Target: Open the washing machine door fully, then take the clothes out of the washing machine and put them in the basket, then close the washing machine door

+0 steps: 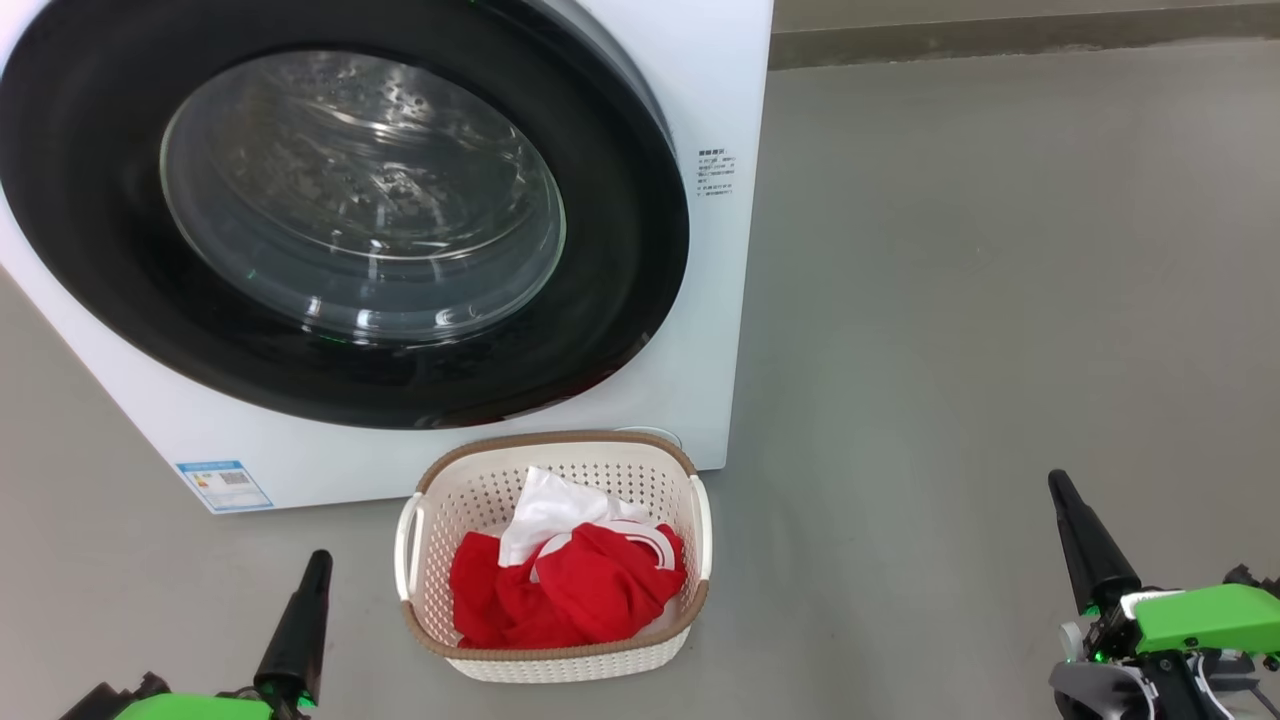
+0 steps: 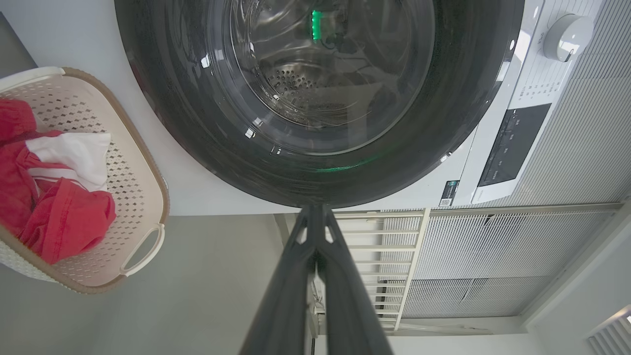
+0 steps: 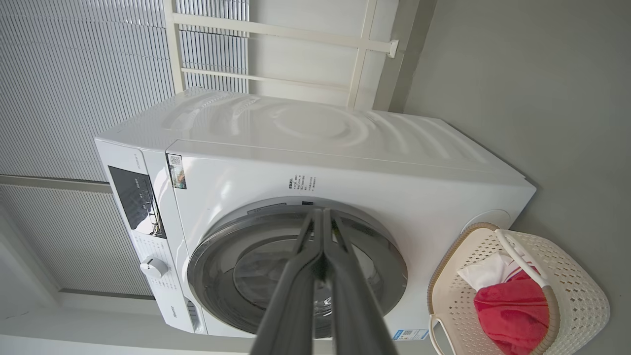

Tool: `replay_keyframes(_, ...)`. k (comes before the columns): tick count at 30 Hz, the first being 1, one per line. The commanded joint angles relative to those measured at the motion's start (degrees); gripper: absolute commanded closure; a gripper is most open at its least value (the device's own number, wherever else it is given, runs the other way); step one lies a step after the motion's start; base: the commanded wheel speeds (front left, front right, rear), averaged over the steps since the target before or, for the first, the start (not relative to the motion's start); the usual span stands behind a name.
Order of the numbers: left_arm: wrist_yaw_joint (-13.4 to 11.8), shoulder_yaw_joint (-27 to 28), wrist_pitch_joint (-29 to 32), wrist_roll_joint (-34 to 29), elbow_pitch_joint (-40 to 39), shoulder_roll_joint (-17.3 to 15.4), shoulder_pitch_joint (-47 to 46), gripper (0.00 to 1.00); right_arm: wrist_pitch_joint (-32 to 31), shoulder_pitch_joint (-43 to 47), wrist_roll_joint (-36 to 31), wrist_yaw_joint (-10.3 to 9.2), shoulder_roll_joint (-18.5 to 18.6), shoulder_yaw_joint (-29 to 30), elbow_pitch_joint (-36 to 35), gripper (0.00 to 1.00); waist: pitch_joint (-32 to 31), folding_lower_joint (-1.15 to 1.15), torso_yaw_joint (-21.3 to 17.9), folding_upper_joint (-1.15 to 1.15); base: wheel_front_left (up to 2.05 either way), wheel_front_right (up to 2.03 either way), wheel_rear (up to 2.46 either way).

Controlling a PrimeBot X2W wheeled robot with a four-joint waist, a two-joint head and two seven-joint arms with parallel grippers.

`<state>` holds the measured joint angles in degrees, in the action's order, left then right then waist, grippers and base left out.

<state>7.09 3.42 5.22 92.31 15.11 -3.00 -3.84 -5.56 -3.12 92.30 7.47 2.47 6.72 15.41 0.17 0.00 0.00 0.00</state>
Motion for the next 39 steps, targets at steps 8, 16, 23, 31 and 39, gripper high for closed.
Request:
replay_keyframes(8,0.4,2.13,0.49,0.66,-1.09,-0.59,-2.26,1.0,-0.38,-2.99,0.42,0.02,0.92,-0.87,-1.42,1.0,0.0,0.0,0.0,0.0,0.0,0.0,0.0)
replay_keyframes(16,0.4,2.23,0.57,0.57,-1.09,-0.52,-2.27,1.0,-0.44,-3.0,0.36,0.02,0.87,-0.79,-1.42,1.0,0.0,0.0,0.0,0.0,0.0,0.0,0.0)
replay_keyframes(23,0.4,2.32,0.64,0.5,-1.09,-0.46,-2.28,1.0,-0.49,-3.01,0.3,0.02,0.82,-0.73,-1.41,1.0,0.0,0.0,0.0,0.0,0.0,0.0,0.0)
replay_keyframes(31,0.4,2.39,0.7,0.43,-1.09,-0.4,-2.28,1.0,-0.54,-3.01,0.26,0.02,0.78,-0.67,-1.41,1.0,0.0,0.0,0.0,0.0,0.0,0.0,0.0)
replay_keyframes(39,0.4,2.47,0.76,0.37,-1.08,-0.35,-2.29,1.0,-0.59,-3.02,0.21,0.02,0.74,-0.61,-1.41,1.0,0.0,0.0,0.0,0.0,0.0,0.0,0.0)
